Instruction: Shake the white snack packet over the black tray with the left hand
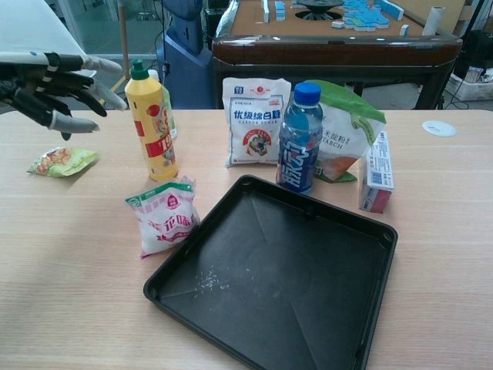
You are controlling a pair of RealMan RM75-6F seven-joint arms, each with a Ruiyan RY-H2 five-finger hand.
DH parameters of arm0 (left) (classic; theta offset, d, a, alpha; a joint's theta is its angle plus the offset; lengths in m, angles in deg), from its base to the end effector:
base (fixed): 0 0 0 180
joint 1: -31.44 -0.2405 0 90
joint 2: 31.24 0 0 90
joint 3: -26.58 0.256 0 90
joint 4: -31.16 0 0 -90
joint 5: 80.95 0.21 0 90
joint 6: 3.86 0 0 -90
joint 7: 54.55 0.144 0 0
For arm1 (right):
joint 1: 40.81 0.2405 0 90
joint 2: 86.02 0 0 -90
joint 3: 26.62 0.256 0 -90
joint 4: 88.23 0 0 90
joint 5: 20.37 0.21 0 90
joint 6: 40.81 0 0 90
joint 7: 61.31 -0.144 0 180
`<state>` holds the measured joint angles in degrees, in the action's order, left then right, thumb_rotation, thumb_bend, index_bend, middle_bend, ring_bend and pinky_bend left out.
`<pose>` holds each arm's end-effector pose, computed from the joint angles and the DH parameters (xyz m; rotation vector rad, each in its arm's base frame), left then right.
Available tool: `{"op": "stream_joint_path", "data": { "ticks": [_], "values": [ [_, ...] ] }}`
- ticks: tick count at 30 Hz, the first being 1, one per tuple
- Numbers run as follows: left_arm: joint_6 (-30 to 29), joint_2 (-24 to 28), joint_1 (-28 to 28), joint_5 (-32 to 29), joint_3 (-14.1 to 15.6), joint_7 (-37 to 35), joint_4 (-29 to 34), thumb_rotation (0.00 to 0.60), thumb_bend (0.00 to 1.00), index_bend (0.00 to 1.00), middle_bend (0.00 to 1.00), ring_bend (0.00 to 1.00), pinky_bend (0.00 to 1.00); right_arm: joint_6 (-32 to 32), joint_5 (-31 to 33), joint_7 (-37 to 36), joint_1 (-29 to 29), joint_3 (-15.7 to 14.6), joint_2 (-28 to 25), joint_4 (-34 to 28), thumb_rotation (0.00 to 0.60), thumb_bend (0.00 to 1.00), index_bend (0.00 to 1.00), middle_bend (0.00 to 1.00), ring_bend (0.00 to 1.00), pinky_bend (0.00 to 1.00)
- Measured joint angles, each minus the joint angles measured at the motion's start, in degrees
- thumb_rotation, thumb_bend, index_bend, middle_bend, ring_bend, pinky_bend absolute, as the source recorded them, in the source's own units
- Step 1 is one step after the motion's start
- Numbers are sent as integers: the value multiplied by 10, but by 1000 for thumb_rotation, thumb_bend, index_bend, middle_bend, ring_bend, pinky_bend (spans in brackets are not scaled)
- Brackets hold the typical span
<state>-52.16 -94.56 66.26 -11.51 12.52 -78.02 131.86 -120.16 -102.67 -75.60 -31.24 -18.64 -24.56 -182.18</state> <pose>-0.1759 0.3323 0.1019 -1.5791 -1.5607 -1.2251 -0.2970 -0.2243 0.1747 1.2980 -1.0679 1.1213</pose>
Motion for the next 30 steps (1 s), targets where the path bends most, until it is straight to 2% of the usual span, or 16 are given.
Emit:
{"op": "stream_joint_path", "data": {
  "ticks": [7,16,23,30],
  "values": [
    [-68,11,-41,-16,13,42,-26,600,268,33,225,222,493,24,6,12,11,-2,-6,-5,600,261,229,293,163,202],
    [-203,-16,-112,-20,48,145,-72,600,268,57,225,221,439,56,6,26,29,-8,-4,-9,600,261,229,293,163,202],
    [-331,-50,-189,23,85,200,-93,600,268,87,225,220,426,63,-22,25,40,-19,0,-13,600,261,229,293,163,202],
    [-407,-68,-253,83,128,245,-86,600,268,98,225,220,398,50,-46,17,39,-27,6,-9,600,256,229,298,163,202]
  ]
}}
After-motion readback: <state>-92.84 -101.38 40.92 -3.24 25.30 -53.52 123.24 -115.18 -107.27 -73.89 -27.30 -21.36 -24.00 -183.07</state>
